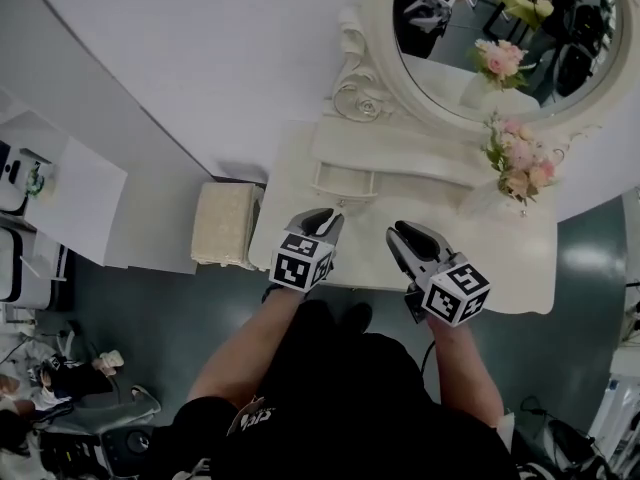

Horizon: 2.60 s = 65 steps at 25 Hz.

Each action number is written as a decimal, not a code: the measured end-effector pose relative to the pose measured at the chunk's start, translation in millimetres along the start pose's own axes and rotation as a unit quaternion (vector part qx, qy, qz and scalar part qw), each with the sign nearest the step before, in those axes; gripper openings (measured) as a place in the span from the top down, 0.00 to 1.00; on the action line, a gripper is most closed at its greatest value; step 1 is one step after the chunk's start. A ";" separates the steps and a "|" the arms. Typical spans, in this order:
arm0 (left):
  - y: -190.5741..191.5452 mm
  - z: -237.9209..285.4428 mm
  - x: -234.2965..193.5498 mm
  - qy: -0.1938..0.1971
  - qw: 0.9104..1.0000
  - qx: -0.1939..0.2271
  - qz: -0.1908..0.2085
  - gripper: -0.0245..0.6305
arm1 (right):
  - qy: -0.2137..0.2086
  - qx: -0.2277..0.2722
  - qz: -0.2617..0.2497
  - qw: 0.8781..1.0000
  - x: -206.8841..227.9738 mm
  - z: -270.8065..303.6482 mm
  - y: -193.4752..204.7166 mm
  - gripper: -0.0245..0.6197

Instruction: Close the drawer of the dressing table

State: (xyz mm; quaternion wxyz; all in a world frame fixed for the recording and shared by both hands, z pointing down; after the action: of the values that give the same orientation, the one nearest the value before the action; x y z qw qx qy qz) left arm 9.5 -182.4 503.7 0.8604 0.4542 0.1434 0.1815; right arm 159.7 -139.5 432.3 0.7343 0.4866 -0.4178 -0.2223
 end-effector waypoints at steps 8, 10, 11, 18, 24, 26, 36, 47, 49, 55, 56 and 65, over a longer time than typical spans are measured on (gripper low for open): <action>39.5 41.4 -10.6 -0.013 0.999 -0.038 -0.028 0.79 | -0.001 -0.025 0.012 1.000 21.0 18.0 11.6 0.86; 43.4 51.8 -15.0 -0.012 0.999 -0.043 -0.028 0.78 | -0.001 -0.030 0.012 0.999 22.9 22.6 9.6 0.86; 45.5 57.1 -16.5 -0.010 0.999 -0.046 -0.026 0.78 | -0.002 -0.034 0.010 0.999 22.1 24.4 8.3 0.86; 59.6 90.3 -20.2 -0.003 0.997 -0.071 -0.001 0.77 | 0.009 -0.049 0.009 0.999 24.4 26.2 4.8 0.86; 63.4 104.3 -20.0 0.004 0.995 -0.102 0.004 0.78 | 0.028 -0.049 0.011 0.998 37.4 22.9 -0.4 0.86; 62.4 105.3 -20.2 0.006 0.994 -0.108 0.004 0.81 | 0.031 -0.049 0.011 0.998 40.1 22.9 -2.2 0.86; 50.1 102.0 -25.0 0.014 0.995 -0.097 -0.004 0.82 | 0.043 -0.052 0.004 0.998 51.0 27.0 -5.9 0.86; 34.7 117.4 -36.4 0.023 0.995 -0.092 0.008 0.82 | 0.053 -0.061 -0.004 0.997 48.2 29.2 -6.8 0.87; 32.9 120.8 -37.8 0.025 0.995 -0.092 0.008 0.82 | 0.058 -0.062 -0.003 0.996 49.8 28.0 -8.0 0.87; 27.5 135.5 -41.1 0.030 0.995 -0.094 0.005 0.82 | 0.071 -0.061 -0.006 0.996 54.4 26.5 -14.2 0.87; 26.1 137.8 -42.4 0.031 0.995 -0.094 0.004 0.82 | 0.073 -0.061 -0.007 0.995 54.9 26.3 -15.6 0.87; 27.5 150.3 -47.9 0.042 0.994 -0.103 0.020 0.82 | 0.088 -0.059 -0.002 0.994 61.9 26.3 -19.4 0.87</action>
State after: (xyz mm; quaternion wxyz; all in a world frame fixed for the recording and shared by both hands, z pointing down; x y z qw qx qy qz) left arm 23.6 -298.9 612.6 0.8921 0.3576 0.1507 0.2315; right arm 173.6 -207.1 444.0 0.7955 0.4608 -0.3366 -0.2038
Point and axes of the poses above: the fingertips, and each gripper's own axes: z forward along the fingers, x to its right, y out of its underside, the point moved 4 cm from there along -z, backward along the fingers, and after that the axes turned 10 degrees about -y, right-handed, at the moved point
